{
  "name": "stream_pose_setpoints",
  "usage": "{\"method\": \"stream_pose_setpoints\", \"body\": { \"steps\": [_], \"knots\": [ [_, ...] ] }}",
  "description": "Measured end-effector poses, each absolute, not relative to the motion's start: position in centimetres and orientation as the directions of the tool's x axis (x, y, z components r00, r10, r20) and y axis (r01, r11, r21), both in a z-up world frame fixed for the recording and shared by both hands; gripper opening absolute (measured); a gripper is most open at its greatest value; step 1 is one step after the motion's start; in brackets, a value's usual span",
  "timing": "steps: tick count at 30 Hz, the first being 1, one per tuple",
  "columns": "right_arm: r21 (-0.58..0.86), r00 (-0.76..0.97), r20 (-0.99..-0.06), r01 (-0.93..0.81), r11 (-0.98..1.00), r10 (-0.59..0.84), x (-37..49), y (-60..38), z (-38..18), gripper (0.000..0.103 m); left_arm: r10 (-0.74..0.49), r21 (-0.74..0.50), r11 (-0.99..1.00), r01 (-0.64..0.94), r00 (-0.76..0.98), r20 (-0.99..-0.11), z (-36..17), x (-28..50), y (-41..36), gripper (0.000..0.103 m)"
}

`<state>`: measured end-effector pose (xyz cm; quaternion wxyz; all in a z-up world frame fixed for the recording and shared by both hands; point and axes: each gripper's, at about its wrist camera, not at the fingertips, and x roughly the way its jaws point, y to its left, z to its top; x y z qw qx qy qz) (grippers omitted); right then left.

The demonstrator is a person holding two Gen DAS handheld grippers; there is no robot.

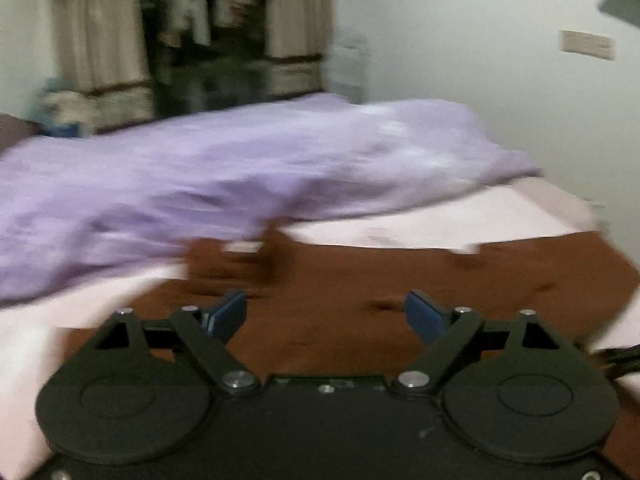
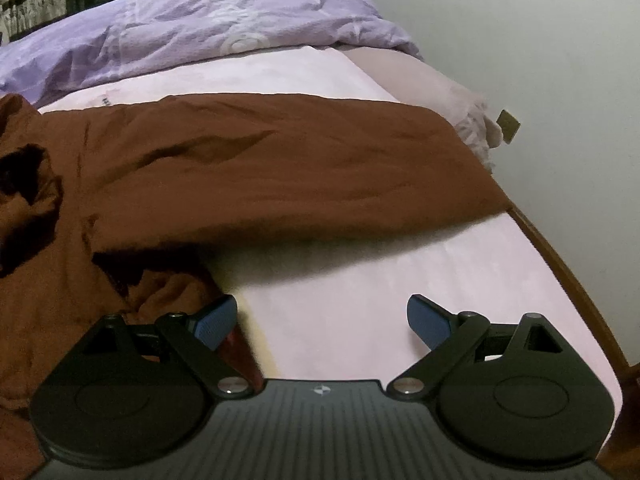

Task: Fold large clothes
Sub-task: 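Fold the held sleeve across the jacket body and open the left gripper, then grasp the other sleeve cuff with the right gripper and lift it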

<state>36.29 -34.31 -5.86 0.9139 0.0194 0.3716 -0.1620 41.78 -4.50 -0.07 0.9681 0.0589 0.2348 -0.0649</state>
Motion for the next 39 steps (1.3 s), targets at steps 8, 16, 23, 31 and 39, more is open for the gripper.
{"method": "stream_pose_setpoints", "body": {
  "steps": [8, 16, 23, 31, 39],
  "knots": [
    [-0.043, 0.672, -0.69, 0.334, 0.942, -0.27, 35.9, -35.6, -5.9, 0.103, 0.309, 0.334, 0.935, -0.12, 0.74, -0.598, -4.4, 35.6, 12.5, 0.089],
    [-0.061, 0.685, -0.672, 0.328, 0.943, -0.282, 35.9, -35.4, -5.7, 0.103, 0.37, 0.342, 0.924, -0.171, 0.626, -0.686, -9.8, 31.8, 17.3, 0.089],
    [0.093, 0.727, -0.617, 0.449, 0.889, -0.303, 34.6, -41.9, -5.0, 0.103, 0.301, 0.257, 0.95, -0.176, 0.731, -0.613, -7.2, 32.5, 13.4, 0.09],
    [0.441, 0.72, -0.672, 0.578, 0.687, -0.174, 36.7, -54.9, -6.2, 0.103, 0.276, 0.246, 0.958, -0.147, 0.703, -0.656, -8.2, 34.2, 12.4, 0.09],
    [0.569, 0.716, -0.694, 0.611, 0.55, -0.078, 42.9, -60.3, -7.3, 0.077, 0.296, 0.258, 0.953, -0.158, 0.664, -0.687, -9.8, 35.4, 12.7, 0.091]
  ]
}}
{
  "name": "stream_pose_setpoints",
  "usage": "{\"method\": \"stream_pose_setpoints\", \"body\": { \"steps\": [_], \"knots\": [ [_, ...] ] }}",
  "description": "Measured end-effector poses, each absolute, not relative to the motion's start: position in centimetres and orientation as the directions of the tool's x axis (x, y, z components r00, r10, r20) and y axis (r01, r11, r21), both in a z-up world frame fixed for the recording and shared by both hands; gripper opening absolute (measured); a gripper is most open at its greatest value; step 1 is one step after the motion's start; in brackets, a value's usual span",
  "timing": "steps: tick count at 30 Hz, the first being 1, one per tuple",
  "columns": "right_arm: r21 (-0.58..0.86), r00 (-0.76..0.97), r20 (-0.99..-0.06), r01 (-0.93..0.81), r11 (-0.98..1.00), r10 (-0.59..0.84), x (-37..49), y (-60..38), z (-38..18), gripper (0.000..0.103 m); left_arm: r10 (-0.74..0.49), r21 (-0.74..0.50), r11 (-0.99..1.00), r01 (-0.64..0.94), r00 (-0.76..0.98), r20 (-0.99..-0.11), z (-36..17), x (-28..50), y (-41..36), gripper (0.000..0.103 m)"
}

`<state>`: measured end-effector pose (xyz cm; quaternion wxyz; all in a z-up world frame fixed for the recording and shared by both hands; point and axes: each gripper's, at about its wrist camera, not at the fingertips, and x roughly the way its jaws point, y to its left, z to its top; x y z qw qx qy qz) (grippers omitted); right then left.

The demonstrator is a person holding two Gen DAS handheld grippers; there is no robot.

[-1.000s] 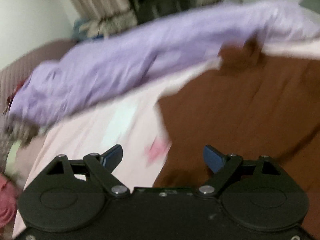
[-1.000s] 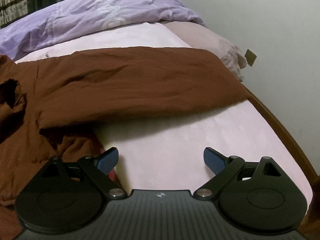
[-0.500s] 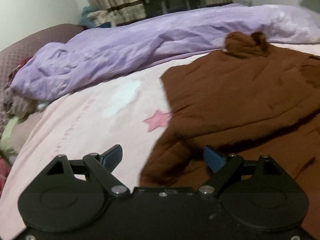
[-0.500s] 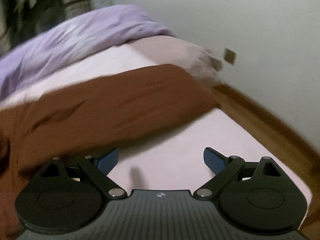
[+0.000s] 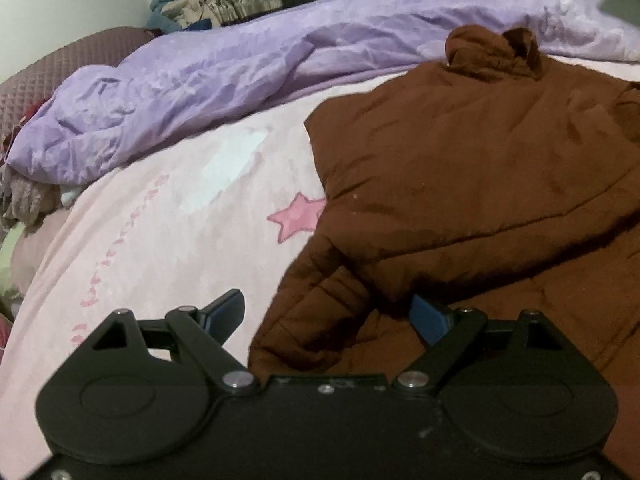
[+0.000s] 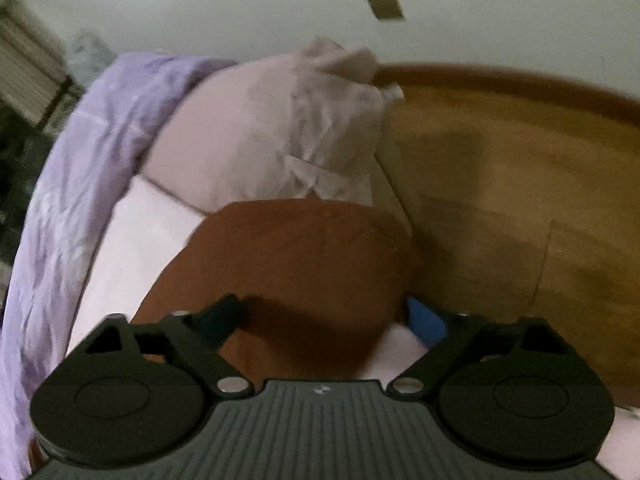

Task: Fold large clothes
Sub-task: 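Grasp the other sleeve cuff with the right gripper and lift it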

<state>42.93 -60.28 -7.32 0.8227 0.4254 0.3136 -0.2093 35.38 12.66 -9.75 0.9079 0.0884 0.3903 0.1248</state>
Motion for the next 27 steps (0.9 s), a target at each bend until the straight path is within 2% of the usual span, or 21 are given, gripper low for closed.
{"method": "stream_pose_setpoints", "body": {
  "steps": [1, 2, 4, 7, 10, 13, 16, 18, 19, 21, 22, 23, 27],
  "knots": [
    [0.575, 0.721, -0.688, 0.613, 0.541, -0.087, 43.4, -60.4, -7.7, 0.06, 0.297, 0.258, 0.953, -0.159, 0.663, -0.687, -9.8, 35.4, 12.6, 0.091],
    [0.602, 0.745, -0.662, 0.595, 0.532, -0.084, 43.4, -60.5, -7.9, 0.038, 0.3, 0.261, 0.952, -0.16, 0.662, -0.687, -9.7, 35.5, 12.7, 0.091],
    [0.626, 0.799, -0.584, 0.554, 0.549, -0.14, 42.3, -59.6, -6.9, 0.023, 0.301, 0.265, 0.951, -0.158, 0.663, -0.685, -9.6, 35.5, 12.7, 0.091],
    [0.587, 0.881, -0.437, 0.432, 0.684, -0.182, 40.7, -56.2, -3.9, 0.02, 0.303, 0.272, 0.95, -0.153, 0.663, -0.684, -9.4, 35.5, 12.8, 0.09],
    [0.541, 0.941, -0.33, 0.252, 0.802, -0.073, 39.1, -51.2, -0.6, 0.02, 0.303, 0.273, 0.95, -0.152, 0.664, -0.684, -9.4, 35.6, 12.6, 0.09],
    [0.477, 0.941, -0.337, 0.139, 0.868, 0.034, 38.1, -45.4, 0.2, 0.021, 0.295, 0.272, 0.952, -0.143, 0.67, -0.681, -9.5, 35.5, 12.2, 0.09],
    [0.436, 0.902, -0.42, 0.104, 0.894, 0.1, 38.9, -40.7, -2.1, 0.023, 0.292, 0.273, 0.952, -0.136, 0.673, -0.68, -9.4, 35.6, 11.8, 0.09],
    [0.385, 0.862, -0.497, 0.118, 0.915, 0.098, 39.9, -38.0, -4.7, 0.029, 0.286, 0.274, 0.953, -0.129, 0.679, -0.676, -9.2, 35.6, 11.5, 0.09],
    [0.368, 0.848, -0.521, 0.121, 0.922, 0.097, 40.4, -37.0, -6.0, 0.036, 0.281, 0.271, 0.954, -0.126, 0.681, -0.676, -9.1, 35.5, 11.4, 0.09],
    [0.299, 0.864, -0.499, 0.098, 0.949, 0.068, 39.9, -35.0, -6.7, 0.05, 0.273, 0.262, 0.957, -0.122, 0.683, -0.677, -9.0, 35.4, 11.4, 0.09],
    [0.232, 0.866, -0.498, 0.074, 0.97, 0.053, 39.6, -34.0, -6.2, 0.065, 0.269, 0.26, 0.958, -0.119, 0.683, -0.679, -8.9, 35.3, 11.5, 0.09],
    [0.185, 0.86, -0.507, 0.056, 0.981, 0.046, 39.3, -33.2, -5.3, 0.072, 0.267, 0.261, 0.958, -0.115, 0.683, -0.68, -8.9, 35.1, 11.5, 0.09],
    [0.219, 0.903, -0.428, 0.055, 0.974, 0.045, 36.6, -33.9, -2.5, 0.08, 0.265, 0.261, 0.959, -0.113, 0.684, -0.68, -8.6, 34.8, 11.7, 0.09]
  ]
}}
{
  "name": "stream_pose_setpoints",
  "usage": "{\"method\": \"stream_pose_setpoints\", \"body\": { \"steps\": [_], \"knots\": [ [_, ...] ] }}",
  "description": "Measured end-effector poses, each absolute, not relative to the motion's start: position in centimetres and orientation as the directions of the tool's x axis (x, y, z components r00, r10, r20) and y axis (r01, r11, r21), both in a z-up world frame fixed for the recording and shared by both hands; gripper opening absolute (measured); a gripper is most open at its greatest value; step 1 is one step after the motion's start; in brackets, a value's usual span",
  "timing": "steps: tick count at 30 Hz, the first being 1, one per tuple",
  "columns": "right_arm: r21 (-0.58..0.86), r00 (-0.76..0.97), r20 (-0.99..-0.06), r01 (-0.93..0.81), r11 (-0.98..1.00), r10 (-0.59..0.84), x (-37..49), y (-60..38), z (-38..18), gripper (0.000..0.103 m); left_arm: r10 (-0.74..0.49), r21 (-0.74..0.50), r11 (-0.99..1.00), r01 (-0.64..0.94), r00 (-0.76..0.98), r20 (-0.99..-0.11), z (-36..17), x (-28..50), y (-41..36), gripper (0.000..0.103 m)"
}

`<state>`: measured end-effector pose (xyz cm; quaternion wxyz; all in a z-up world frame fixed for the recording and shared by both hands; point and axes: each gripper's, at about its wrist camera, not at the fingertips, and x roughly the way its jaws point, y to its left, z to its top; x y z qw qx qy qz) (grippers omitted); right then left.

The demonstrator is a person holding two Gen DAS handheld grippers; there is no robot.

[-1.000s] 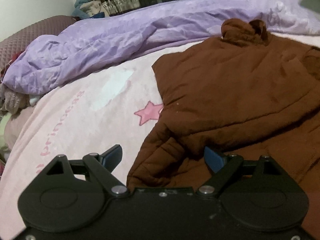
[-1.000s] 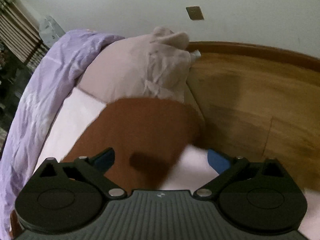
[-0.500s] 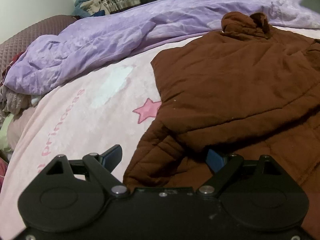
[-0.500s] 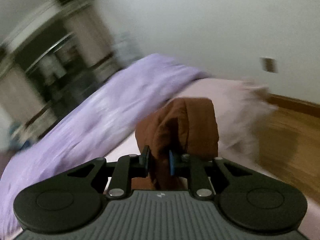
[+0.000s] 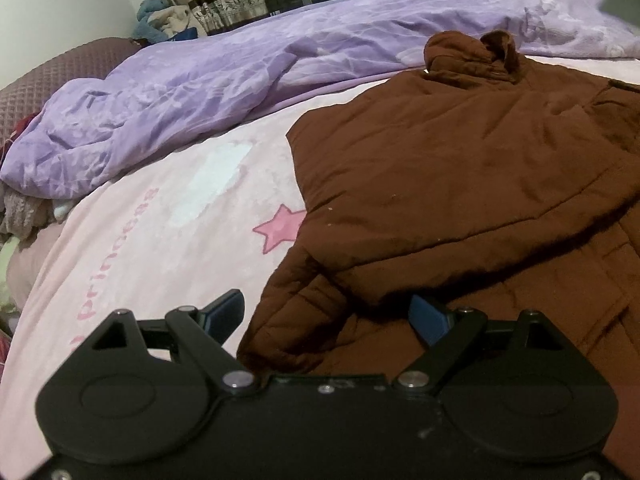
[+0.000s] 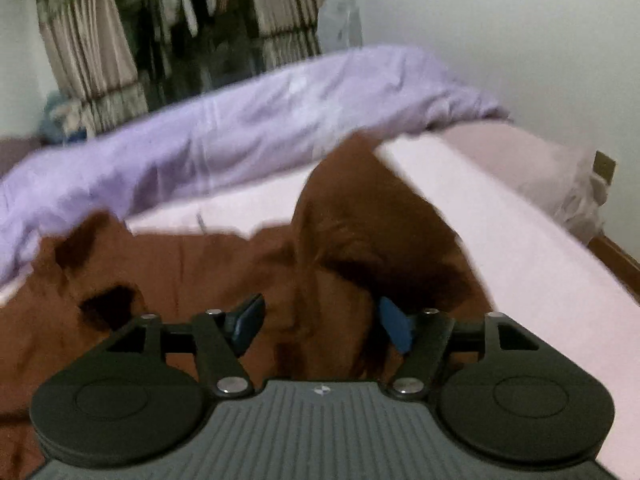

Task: Fold large clothes
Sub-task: 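Grasp the other sleeve cuff with the right gripper and lift it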

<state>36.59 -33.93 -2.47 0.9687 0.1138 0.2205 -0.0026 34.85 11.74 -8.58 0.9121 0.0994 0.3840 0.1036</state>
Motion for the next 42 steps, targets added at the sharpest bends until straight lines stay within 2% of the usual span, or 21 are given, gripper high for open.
{"method": "stream_pose_setpoints", "body": {
  "steps": [4, 7, 10, 12, 14, 17, 19, 21, 22, 24, 28, 35, 38, 42],
  "knots": [
    [0.312, 0.925, -0.379, 0.115, 0.943, 0.013, 35.1, -37.1, -1.7, 0.08, 0.254, 0.248, 0.962, -0.11, 0.691, -0.676, -8.2, 34.7, 11.6, 0.09],
    [0.346, 0.926, -0.377, 0.163, 0.924, -0.023, 35.0, -39.6, -2.0, 0.08, 0.246, 0.246, 0.964, -0.103, 0.697, -0.673, -8.1, 34.7, 11.3, 0.09],
    [0.363, 0.923, -0.384, 0.14, 0.921, 0.011, 35.6, -39.5, -2.3, 0.08, 0.241, 0.243, 0.965, -0.099, 0.697, -0.675, -8.0, 34.8, 10.9, 0.09],
    [0.315, 0.916, -0.4, 0.094, 0.944, 0.042, 36.4, -37.6, -2.6, 0.08, 0.235, 0.238, 0.966, -0.096, 0.702, -0.672, -7.9, 34.6, 10.8, 0.09],
    [0.208, 0.914, -0.404, 0.058, 0.976, 0.032, 37.3, -34.9, -2.5, 0.079, 0.23, 0.234, 0.968, -0.092, 0.704, -0.673, -7.8, 34.4, 10.8, 0.09],
    [0.025, 0.915, -0.389, 0.123, 0.992, -0.103, 38.5, -31.7, -2.1, 0.078, 0.236, 0.24, 0.966, -0.095, 0.699, -0.675, -7.8, 34.4, 11.0, 0.09],
    [0.071, 0.917, -0.387, 0.133, 0.989, -0.095, 39.0, -32.1, -1.5, 0.077, 0.235, 0.236, 0.967, -0.097, 0.697, -0.677, -7.8, 34.4, 11.2, 0.091],
    [0.174, 0.922, -0.384, 0.116, 0.978, -0.041, 39.5, -33.2, -1.2, 0.048, 0.234, 0.229, 0.968, -0.101, 0.695, -0.68, -7.8, 34.4, 11.5, 0.09],
    [0.205, 0.92, -0.39, 0.119, 0.972, -0.03, 39.7, -33.6, -1.1, 0.01, 0.236, 0.231, 0.968, -0.104, 0.694, -0.681, -7.8, 34.5, 11.7, 0.09],
    [0.243, 0.918, -0.397, 0.124, 0.962, -0.018, 39.5, -33.6, -0.7, 0.009, 0.249, 0.239, 0.964, -0.114, 0.692, -0.677, -7.6, 34.7, 12.2, 0.09],
    [0.164, 0.95, -0.312, 0.075, 0.984, -0.02, 36.7, -28.6, 1.4, 0.009, 0.253, 0.208, 0.966, -0.15, 0.703, -0.665, -6.3, 35.3, 13.6, 0.09],
    [0.175, 0.965, -0.224, -0.095, 0.98, 0.134, 33.2, -15.6, 5.2, 0.009, 0.228, 0.146, 0.973, -0.176, 0.701, -0.675, -5.1, 37.0, 13.8, 0.09],
    [0.187, 0.958, -0.224, -0.136, 0.973, 0.178, 32.8, -10.4, 5.2, 0.009, 0.203, 0.105, 0.978, -0.182, 0.694, -0.691, -5.1, 37.5, 13.9, 0.09],
    [0.224, 0.926, -0.233, -0.247, 0.943, 0.298, 32.7, -4.1, 4.7, 0.008, 0.2, 0.111, 0.979, -0.172, 0.695, -0.691, -5.2, 37.0, 13.8, 0.09]
  ]
}}
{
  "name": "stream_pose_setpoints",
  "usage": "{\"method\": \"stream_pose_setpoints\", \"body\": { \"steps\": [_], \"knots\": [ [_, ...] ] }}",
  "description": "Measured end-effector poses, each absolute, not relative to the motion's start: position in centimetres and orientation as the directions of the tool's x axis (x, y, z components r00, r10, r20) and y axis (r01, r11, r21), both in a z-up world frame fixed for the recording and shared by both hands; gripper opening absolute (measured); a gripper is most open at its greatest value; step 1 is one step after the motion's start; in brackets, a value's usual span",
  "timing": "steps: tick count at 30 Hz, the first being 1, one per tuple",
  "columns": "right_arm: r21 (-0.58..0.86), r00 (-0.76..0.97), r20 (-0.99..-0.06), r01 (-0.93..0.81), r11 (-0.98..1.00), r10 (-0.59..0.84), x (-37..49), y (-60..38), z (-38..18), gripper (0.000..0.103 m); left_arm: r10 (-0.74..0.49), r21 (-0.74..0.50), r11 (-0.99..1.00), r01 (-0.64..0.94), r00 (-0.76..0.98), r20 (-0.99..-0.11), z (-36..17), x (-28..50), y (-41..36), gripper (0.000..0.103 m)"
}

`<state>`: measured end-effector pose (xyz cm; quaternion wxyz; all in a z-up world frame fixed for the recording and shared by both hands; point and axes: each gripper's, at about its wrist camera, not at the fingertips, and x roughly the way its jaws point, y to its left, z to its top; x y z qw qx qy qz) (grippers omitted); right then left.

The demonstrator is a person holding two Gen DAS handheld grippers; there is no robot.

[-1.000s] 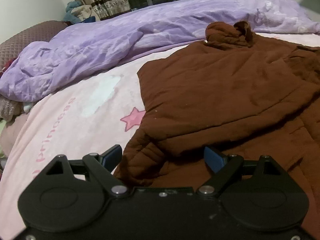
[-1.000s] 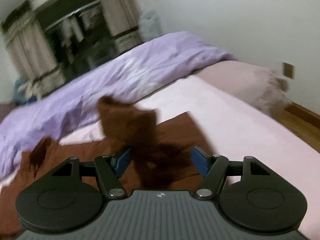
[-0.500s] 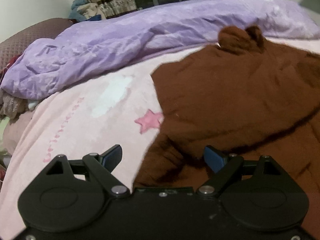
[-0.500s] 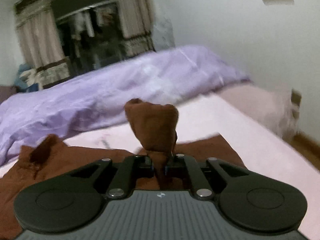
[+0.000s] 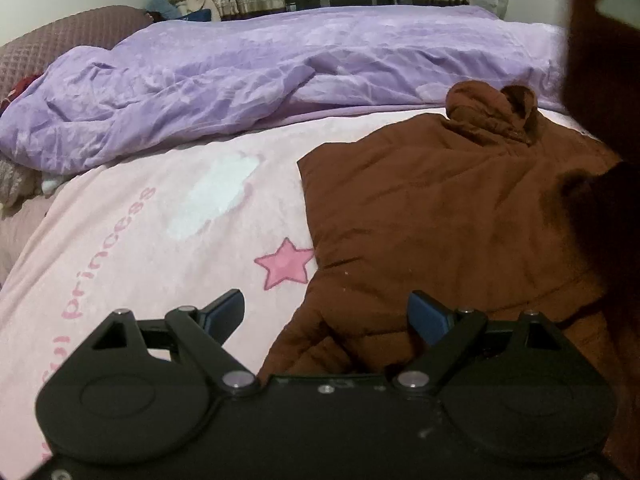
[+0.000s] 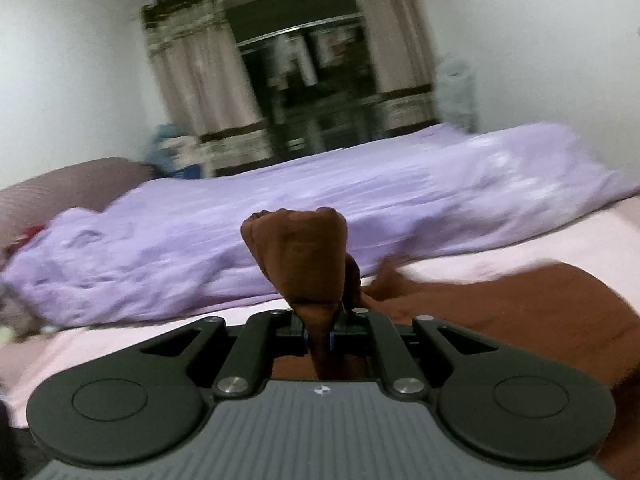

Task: Fold large clothes

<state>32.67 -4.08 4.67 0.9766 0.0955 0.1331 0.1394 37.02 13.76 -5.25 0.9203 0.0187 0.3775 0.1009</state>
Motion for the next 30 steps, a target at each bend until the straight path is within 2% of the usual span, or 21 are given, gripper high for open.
{"method": "stream_pose_setpoints", "body": {
  "steps": [5, 8, 12, 15, 18, 21, 22, 25, 26, 28, 29, 30],
  "knots": [
    [0.213, 0.92, -0.251, -0.25, 0.945, 0.3, 32.5, 1.5, 3.2, 0.008, 0.211, 0.118, 0.977, -0.18, 0.684, -0.699, -6.0, 36.5, 14.8, 0.091],
    [0.262, 0.899, -0.292, -0.254, 0.931, 0.327, 32.7, 2.7, 1.6, 0.009, 0.202, 0.109, 0.978, -0.178, 0.671, -0.713, -6.6, 36.4, 15.8, 0.091],
    [0.24, 0.889, -0.345, -0.225, 0.944, 0.3, 32.8, 4.5, -0.6, 0.01, 0.192, 0.105, 0.98, -0.169, 0.666, -0.721, -7.3, 36.4, 16.7, 0.092],
    [0.275, 0.867, -0.398, -0.198, 0.941, 0.299, 33.7, 5.0, -2.6, 0.011, 0.173, 0.077, 0.982, -0.174, 0.653, -0.737, -8.1, 36.7, 17.1, 0.093],
    [0.274, 0.823, -0.476, -0.195, 0.942, 0.309, 34.8, 5.8, -5.2, 0.019, 0.157, 0.057, 0.983, -0.174, 0.641, -0.751, -9.1, 36.9, 17.1, 0.096],
    [0.228, 0.827, -0.477, -0.209, 0.951, 0.296, 34.4, 6.4, -6.3, 0.023, 0.161, 0.06, 0.983, -0.175, 0.64, -0.751, -9.3, 37.1, 16.6, 0.096],
    [0.228, 0.825, -0.477, -0.217, 0.949, 0.303, 34.3, 6.5, -5.9, 0.029, 0.162, 0.063, 0.983, -0.175, 0.64, -0.751, -9.2, 37.2, 16.5, 0.095],
    [0.304, 0.791, -0.465, -0.279, 0.911, 0.397, 33.7, 5.7, -4.2, 0.062, 0.165, 0.07, 0.983, -0.171, 0.645, -0.746, -8.6, 37.0, 16.1, 0.094],
    [0.332, 0.786, -0.44, -0.308, 0.892, 0.435, 33.1, 5.1, -3.5, 0.069, 0.16, 0.066, 0.984, -0.166, 0.652, -0.741, -8.3, 36.7, 16.0, 0.094],
    [0.357, 0.794, -0.381, -0.346, 0.867, 0.474, 31.5, 4.0, -2.1, 0.072, 0.146, 0.051, 0.986, -0.16, 0.665, -0.732, -7.7, 36.2, 15.5, 0.094],
    [0.36, 0.803, -0.353, -0.358, 0.862, 0.481, 30.9, 3.6, -1.7, 0.068, 0.14, 0.046, 0.987, -0.156, 0.672, -0.727, -7.5, 36.1, 15.2, 0.094],
    [0.357, 0.819, -0.323, -0.359, 0.863, 0.474, 30.1, 3.2, -1.3, 0.06, 0.142, 0.048, 0.987, -0.156, 0.675, -0.724, -7.4, 36.0, 14.9, 0.094]
  ]
}}
